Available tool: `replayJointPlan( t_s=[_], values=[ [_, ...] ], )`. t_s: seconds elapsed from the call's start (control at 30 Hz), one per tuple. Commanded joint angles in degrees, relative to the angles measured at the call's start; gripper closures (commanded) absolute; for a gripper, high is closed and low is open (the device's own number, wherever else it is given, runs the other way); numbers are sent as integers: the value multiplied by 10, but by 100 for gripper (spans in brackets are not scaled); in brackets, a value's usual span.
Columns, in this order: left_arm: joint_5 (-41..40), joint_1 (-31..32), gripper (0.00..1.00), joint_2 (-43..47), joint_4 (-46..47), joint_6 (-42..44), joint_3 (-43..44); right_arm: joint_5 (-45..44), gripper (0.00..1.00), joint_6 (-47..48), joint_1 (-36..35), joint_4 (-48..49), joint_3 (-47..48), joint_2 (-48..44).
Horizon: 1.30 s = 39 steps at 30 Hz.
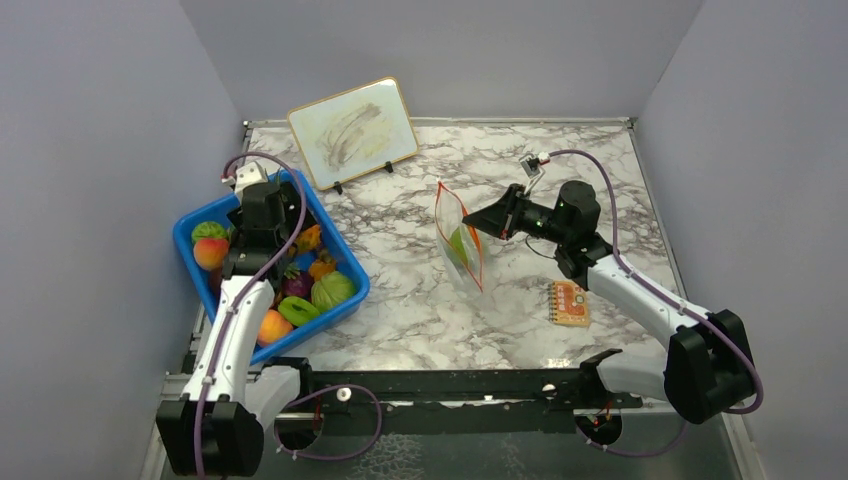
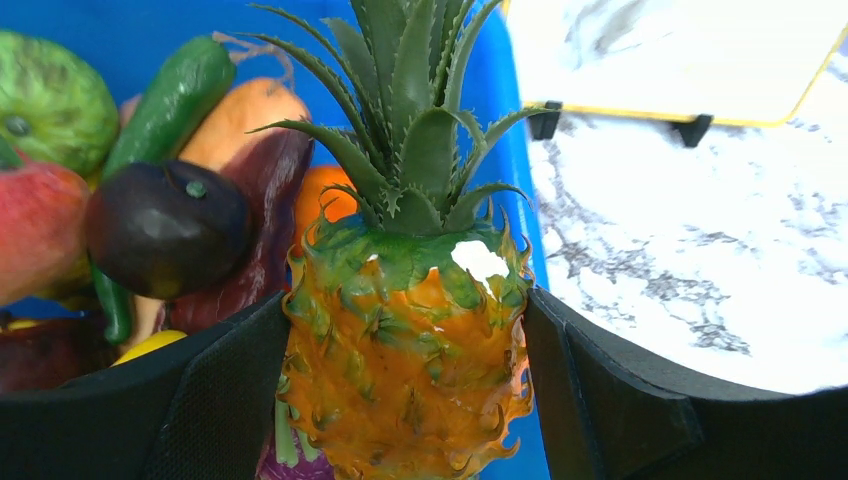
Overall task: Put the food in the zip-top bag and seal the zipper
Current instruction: Pick up the fake fruit from the bin, then place the fake fruit in the zipper food storage bag.
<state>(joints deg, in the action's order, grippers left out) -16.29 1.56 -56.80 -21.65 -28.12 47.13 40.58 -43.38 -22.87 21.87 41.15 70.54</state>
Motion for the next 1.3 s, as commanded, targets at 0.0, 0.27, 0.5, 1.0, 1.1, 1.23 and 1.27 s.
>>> replayJointPlan(
  t_s=[0.0,0.27,0.5,1.0,1.1,1.23,1.27],
  values=[
    [14,-2,61,38,11,21,48,-4,99,0,1,-8,5,-10],
    [125,8,62,48,20,40,97,-5,99,-9,1,-15,9,-7],
    [311,25,64,50,80,43,104,-4,99,-26,0,-1,13,-1],
    [464,167,68,73,368,-55,-1,-15,99,-79,-26,57,15,43],
    [464,208,68,57,397,-46,0,-14,99,-84,-29,60,15,47],
    [456,249,68,36,488,-79,-21,-20,99,-85,-33,59,17,45],
    [451,259,68,29,504,-80,-25,-20,99,-84,-33,58,19,45]
  ],
)
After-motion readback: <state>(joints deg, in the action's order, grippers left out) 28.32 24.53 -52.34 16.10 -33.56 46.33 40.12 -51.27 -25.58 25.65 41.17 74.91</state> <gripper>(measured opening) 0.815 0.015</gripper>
